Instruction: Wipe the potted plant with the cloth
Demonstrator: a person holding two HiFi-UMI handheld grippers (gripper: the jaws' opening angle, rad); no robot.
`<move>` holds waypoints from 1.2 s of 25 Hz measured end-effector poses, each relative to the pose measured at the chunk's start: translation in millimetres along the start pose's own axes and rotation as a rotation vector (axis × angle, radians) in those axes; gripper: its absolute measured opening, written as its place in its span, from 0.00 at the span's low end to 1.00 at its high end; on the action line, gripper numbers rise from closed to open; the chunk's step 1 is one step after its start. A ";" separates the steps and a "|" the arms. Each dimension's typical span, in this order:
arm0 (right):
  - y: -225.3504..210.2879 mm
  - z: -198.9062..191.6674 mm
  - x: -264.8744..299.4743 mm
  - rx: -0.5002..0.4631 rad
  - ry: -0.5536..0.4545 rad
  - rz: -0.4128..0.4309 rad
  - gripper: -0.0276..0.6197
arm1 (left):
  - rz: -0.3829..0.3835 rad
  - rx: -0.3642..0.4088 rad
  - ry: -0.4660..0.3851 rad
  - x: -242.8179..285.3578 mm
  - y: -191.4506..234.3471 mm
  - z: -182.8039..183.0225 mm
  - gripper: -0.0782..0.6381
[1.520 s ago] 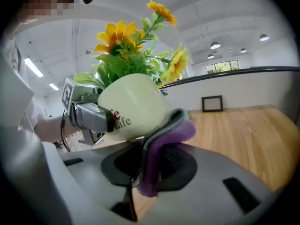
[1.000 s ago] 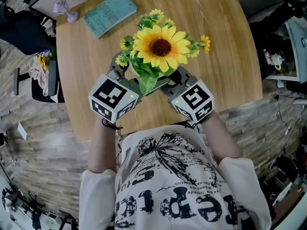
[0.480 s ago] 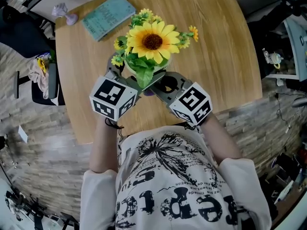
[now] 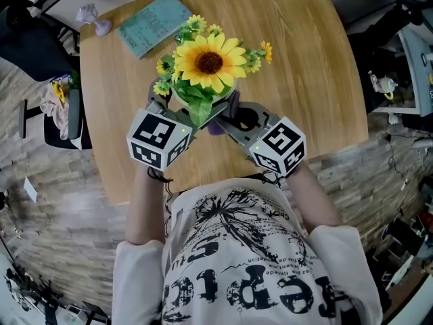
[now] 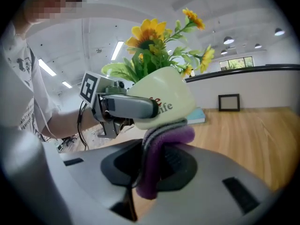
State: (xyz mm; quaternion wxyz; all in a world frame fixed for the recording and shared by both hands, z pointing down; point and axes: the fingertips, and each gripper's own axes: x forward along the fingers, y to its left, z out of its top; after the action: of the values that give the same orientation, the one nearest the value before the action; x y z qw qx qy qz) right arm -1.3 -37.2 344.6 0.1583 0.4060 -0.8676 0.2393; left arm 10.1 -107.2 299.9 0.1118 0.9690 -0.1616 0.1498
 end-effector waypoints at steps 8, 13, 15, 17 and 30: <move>-25.2 5.6 -8.8 0.014 -0.029 -0.108 0.16 | 0.007 0.028 -0.013 -9.3 3.9 -4.5 0.85; -52.3 13.0 -22.4 0.030 -0.089 -0.232 0.16 | 0.009 0.065 -0.030 -13.2 5.7 -10.9 0.85; -64.1 15.6 -29.0 0.041 -0.112 -0.281 0.16 | 0.001 0.077 -0.016 -13.1 5.7 -20.1 0.85; -75.0 18.1 -35.2 0.044 -0.131 -0.329 0.16 | -0.008 0.089 0.000 -12.6 5.6 -31.8 0.85; -117.0 39.7 -72.2 0.000 -0.245 -0.601 0.16 | -0.104 0.137 0.130 9.9 2.8 -123.1 0.85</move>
State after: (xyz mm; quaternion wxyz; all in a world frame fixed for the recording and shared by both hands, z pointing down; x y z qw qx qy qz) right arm 131.6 -78.4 311.2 0.1164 0.6697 -0.7216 0.1313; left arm -13.2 -79.9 418.1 0.0630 0.9697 -0.0928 0.2169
